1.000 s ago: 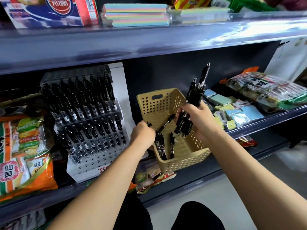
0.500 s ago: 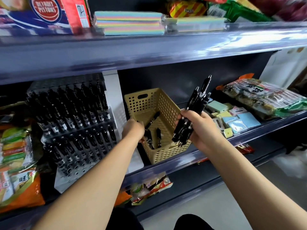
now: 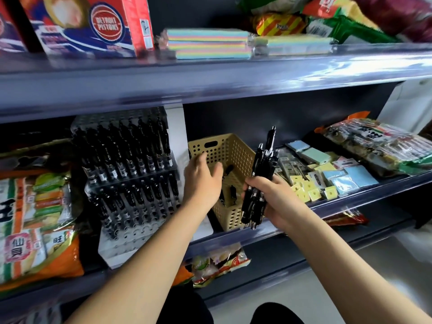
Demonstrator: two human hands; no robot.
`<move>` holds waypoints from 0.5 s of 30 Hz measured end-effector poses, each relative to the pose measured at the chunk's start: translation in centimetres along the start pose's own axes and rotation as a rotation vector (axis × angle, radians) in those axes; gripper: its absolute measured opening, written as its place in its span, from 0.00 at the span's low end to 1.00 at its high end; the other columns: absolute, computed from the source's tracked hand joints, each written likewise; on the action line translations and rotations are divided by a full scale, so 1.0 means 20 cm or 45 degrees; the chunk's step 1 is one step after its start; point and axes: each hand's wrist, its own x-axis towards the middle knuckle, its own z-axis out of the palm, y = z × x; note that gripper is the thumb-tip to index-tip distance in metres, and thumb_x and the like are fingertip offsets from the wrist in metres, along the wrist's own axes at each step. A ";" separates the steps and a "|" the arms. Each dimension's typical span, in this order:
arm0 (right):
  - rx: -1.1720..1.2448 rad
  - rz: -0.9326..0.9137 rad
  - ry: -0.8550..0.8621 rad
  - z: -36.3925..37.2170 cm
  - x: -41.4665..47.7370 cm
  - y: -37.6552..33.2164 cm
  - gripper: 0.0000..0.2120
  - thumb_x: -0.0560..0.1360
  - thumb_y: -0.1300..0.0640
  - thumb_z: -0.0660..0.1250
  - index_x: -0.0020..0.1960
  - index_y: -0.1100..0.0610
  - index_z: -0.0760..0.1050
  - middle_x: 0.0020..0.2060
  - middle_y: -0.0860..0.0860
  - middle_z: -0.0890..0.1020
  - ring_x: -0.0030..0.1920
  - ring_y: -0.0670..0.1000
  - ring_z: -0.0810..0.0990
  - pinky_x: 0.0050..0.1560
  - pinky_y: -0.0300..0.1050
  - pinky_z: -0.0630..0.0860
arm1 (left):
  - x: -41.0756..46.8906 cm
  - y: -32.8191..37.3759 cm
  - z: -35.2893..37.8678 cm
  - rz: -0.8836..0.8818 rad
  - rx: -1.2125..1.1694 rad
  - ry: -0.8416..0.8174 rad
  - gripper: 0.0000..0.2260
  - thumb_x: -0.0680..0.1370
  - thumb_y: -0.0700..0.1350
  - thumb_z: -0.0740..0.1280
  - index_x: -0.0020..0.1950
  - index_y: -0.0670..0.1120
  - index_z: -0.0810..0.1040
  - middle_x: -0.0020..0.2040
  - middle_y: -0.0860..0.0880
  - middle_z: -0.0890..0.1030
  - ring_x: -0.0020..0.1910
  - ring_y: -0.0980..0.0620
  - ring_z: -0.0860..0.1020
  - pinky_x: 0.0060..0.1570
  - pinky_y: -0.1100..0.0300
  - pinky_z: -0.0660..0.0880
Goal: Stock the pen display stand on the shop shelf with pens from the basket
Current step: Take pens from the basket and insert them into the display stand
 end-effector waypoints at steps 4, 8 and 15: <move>-0.176 0.114 -0.218 0.07 -0.07 0.03 0.01 0.74 0.64 0.64 0.44 0.61 0.73 0.33 0.54 0.77 0.32 0.50 0.77 0.34 0.45 0.75 | -0.10 0.08 -0.09 -0.100 -0.622 -0.275 0.15 0.81 0.55 0.57 0.60 0.49 0.75 0.59 0.52 0.79 0.58 0.56 0.76 0.60 0.55 0.73; -0.261 0.237 -0.450 0.16 -0.18 0.06 0.05 0.74 0.67 0.62 0.41 0.61 0.70 0.31 0.55 0.76 0.30 0.51 0.75 0.33 0.43 0.76 | -0.16 0.09 -0.18 -0.248 -0.915 -0.391 0.13 0.80 0.58 0.58 0.53 0.52 0.76 0.52 0.52 0.83 0.55 0.53 0.79 0.58 0.49 0.75; -0.327 0.261 -0.540 0.27 -0.27 0.08 0.06 0.72 0.70 0.63 0.41 0.61 0.68 0.28 0.55 0.73 0.27 0.51 0.71 0.31 0.43 0.73 | -0.27 0.03 -0.33 -0.214 -1.029 -0.274 0.09 0.81 0.46 0.59 0.52 0.47 0.78 0.41 0.52 0.85 0.43 0.49 0.79 0.49 0.48 0.69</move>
